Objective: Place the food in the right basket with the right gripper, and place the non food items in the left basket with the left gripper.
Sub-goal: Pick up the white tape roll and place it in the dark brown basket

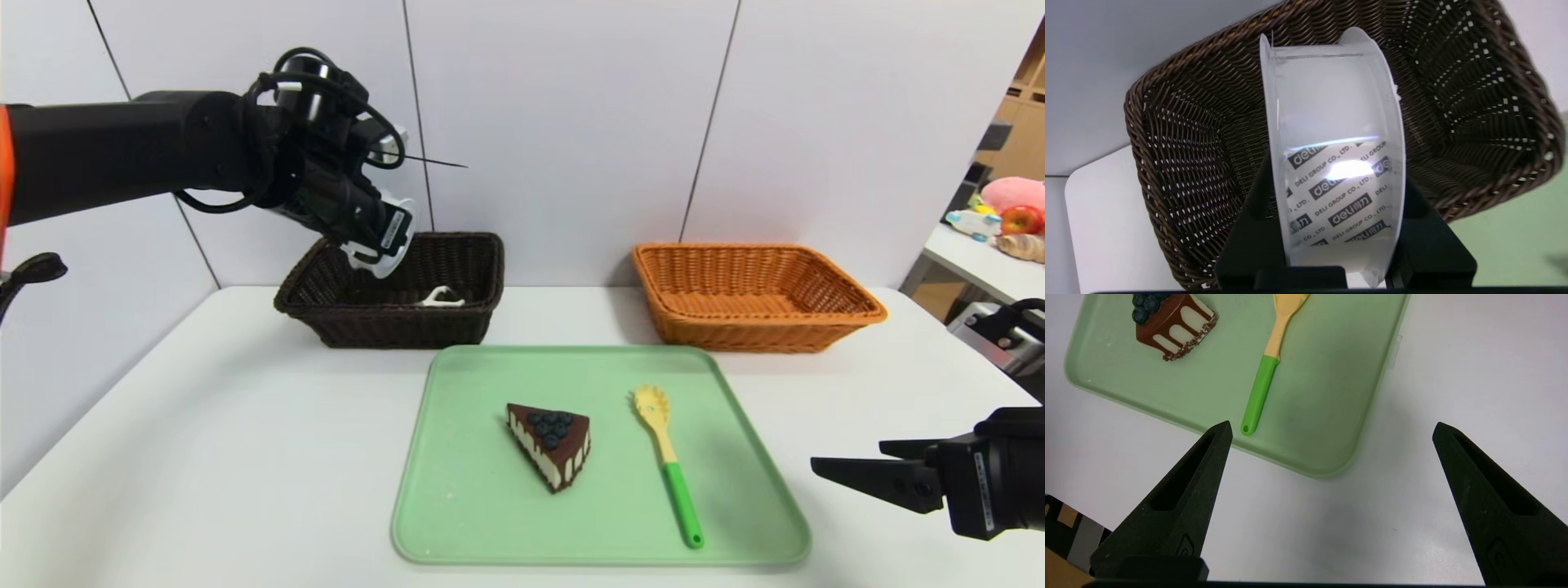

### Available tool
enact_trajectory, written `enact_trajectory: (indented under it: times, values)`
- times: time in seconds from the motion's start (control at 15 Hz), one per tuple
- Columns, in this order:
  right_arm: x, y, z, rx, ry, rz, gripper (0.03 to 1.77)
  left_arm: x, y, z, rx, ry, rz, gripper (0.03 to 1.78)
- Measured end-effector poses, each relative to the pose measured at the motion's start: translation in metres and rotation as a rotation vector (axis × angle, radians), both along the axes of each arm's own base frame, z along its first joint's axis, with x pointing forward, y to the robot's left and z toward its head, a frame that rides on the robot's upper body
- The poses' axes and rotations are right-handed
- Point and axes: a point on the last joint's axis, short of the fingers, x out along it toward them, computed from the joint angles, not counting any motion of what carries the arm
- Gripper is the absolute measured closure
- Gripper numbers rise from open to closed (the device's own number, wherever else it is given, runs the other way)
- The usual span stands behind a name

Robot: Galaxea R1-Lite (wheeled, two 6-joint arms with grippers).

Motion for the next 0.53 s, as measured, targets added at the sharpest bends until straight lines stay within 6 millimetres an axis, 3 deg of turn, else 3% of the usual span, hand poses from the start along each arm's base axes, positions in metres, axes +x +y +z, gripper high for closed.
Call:
enact_trajectory:
  times: [0.53]
  values:
    - [0.002, 0.000, 0.000, 0.001, 0.004, 0.003, 0.10, 0.029, -0.005, -0.033, -0.002, 0.019, 0.013, 1.22]
